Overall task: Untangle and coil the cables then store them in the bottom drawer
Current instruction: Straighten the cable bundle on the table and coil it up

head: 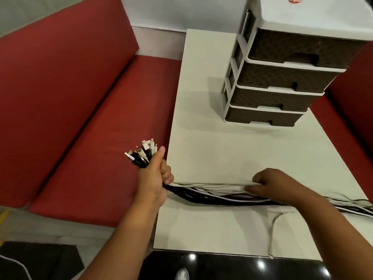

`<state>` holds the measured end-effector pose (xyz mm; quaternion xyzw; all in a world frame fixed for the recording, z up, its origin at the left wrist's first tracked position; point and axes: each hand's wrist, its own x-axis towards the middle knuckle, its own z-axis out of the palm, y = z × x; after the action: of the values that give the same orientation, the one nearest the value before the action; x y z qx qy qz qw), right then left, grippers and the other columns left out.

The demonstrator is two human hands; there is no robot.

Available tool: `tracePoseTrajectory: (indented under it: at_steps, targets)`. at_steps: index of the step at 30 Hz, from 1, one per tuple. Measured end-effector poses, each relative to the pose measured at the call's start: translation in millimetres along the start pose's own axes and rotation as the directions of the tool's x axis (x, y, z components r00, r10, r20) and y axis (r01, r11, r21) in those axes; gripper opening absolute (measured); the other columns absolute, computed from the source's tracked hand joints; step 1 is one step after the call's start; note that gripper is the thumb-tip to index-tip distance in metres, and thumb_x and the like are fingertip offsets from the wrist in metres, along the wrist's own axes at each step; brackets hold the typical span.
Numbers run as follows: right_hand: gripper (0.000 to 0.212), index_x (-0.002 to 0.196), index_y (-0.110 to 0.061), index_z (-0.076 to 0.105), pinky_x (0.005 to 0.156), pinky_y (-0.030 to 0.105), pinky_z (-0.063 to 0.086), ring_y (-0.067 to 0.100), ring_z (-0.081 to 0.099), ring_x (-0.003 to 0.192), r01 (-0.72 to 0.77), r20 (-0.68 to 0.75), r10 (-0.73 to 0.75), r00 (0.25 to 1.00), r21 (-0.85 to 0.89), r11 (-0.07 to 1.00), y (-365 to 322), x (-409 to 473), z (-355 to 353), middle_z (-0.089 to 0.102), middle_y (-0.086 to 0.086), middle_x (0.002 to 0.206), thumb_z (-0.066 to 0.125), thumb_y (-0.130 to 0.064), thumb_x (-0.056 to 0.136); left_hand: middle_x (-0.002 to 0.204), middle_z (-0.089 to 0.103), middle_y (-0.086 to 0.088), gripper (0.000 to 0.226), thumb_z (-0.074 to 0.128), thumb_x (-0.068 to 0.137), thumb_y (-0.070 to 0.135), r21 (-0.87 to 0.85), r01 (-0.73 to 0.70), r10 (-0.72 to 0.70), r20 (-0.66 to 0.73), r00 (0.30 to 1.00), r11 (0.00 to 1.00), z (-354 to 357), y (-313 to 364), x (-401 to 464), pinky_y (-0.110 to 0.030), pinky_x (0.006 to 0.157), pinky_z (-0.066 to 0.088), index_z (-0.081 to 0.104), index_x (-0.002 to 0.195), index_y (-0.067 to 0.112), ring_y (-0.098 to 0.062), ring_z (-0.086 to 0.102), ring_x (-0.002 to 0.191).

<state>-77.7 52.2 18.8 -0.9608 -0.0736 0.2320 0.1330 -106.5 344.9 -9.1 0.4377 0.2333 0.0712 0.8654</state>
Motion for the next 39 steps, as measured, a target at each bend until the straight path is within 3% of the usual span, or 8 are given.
tracePoseTrajectory:
  at_steps: [4,6,9,14,19,30,35,39]
  targets:
    - [0.031,0.082,-0.030,0.053,0.075,0.033,0.042,0.018,0.055,0.089,-0.222,-0.116,0.196,0.974,-0.288,0.931,25.0,-2.3,-19.4,0.061,-0.006,0.090,0.061,-0.061,0.083,0.042,0.016,0.011,0.044,0.053,0.097,0.023,-0.055,0.012,-0.012,-0.003,1.000,0.998,-8.3,3.1,7.2,-0.017,0.034,0.015,0.030,0.060,0.026,-0.004,0.013,0.035]
    - [0.060,0.127,-0.036,0.046,0.096,0.038,0.042,0.021,0.047,0.120,-0.216,0.002,0.236,0.972,-0.393,0.894,12.9,-10.6,-16.3,0.051,-0.004,0.130,0.065,-0.064,0.077,0.043,0.016,0.011,0.041,0.053,0.097,0.023,-0.078,0.020,-0.020,-0.005,1.000,0.997,-10.7,3.1,8.6,-0.018,0.034,0.014,0.033,0.061,0.027,-0.004,0.013,0.035]
    - [0.086,0.149,-0.034,0.025,0.110,0.036,0.033,0.020,0.033,0.137,0.055,-0.003,-0.058,0.998,-0.271,0.961,-43.6,-23.4,-6.1,0.034,-0.005,0.150,0.067,-0.058,0.078,0.044,0.015,0.010,0.042,0.053,0.097,0.024,-0.103,0.037,-0.038,-0.003,0.999,0.994,-13.8,3.3,8.9,-0.018,0.035,0.011,0.031,0.060,0.027,-0.004,0.012,0.036]
    - [0.062,0.138,-0.029,0.042,0.094,0.033,0.045,0.018,0.052,0.116,0.407,-0.035,-0.406,0.913,0.013,0.913,-149.9,-18.1,40.5,0.054,-0.003,0.129,0.065,-0.049,0.084,0.044,0.014,0.009,0.046,0.052,0.097,0.023,-0.144,0.053,-0.050,0.023,0.998,0.988,-9.7,8.8,0.8,-0.018,0.034,0.013,0.026,0.059,0.026,-0.005,0.011,0.035]
    - [0.017,0.086,-0.027,0.052,0.064,0.032,0.044,0.022,0.058,0.077,0.320,0.011,-0.322,0.947,0.067,0.945,-151.1,-2.4,49.3,0.059,-0.005,0.079,0.065,-0.037,0.080,0.045,0.013,0.009,0.048,0.054,0.095,0.025,-0.224,0.097,-0.082,0.076,0.994,0.970,-9.0,25.3,-5.8,-0.019,0.033,0.015,0.022,0.059,0.026,-0.006,0.011,0.035]
    - [0.018,0.088,-0.022,0.048,0.060,0.033,0.035,0.025,0.052,0.077,0.275,-0.006,-0.278,0.961,-0.115,0.954,-124.8,10.8,74.9,0.058,0.000,0.084,0.053,-0.039,0.092,0.042,0.024,0.009,0.042,0.053,0.098,0.026,-0.398,0.202,-0.271,-0.126,0.954,0.895,-34.2,2.7,17.7,-0.017,0.039,0.029,0.031,0.062,0.022,-0.005,0.025,0.035]
    - [0.023,0.096,-0.020,0.057,0.064,0.032,0.039,0.025,0.058,0.085,0.286,0.039,-0.283,0.958,-0.136,0.949,-125.2,22.9,80.6,0.065,0.002,0.093,0.055,-0.043,0.090,0.076,0.068,0.004,0.035,0.059,0.086,0.057,0.017,0.414,-0.406,-0.161,0.900,0.910,-78.5,-16.7,11.7,-0.028,0.072,0.048,0.064,0.088,0.023,-0.012,0.060,0.074]
    - [0.020,0.094,-0.022,0.058,0.067,0.032,0.043,0.023,0.058,0.085,0.305,0.080,-0.298,0.951,-0.113,0.945,-125.1,29.7,76.4,0.064,0.001,0.091,0.056,-0.042,0.090,0.106,0.071,-0.001,0.082,0.066,0.060,0.079,0.756,0.398,-0.501,-0.106,0.859,0.521,-112.2,6.1,-10.7,-0.030,0.077,0.049,0.067,0.112,0.015,-0.013,0.064,0.095]
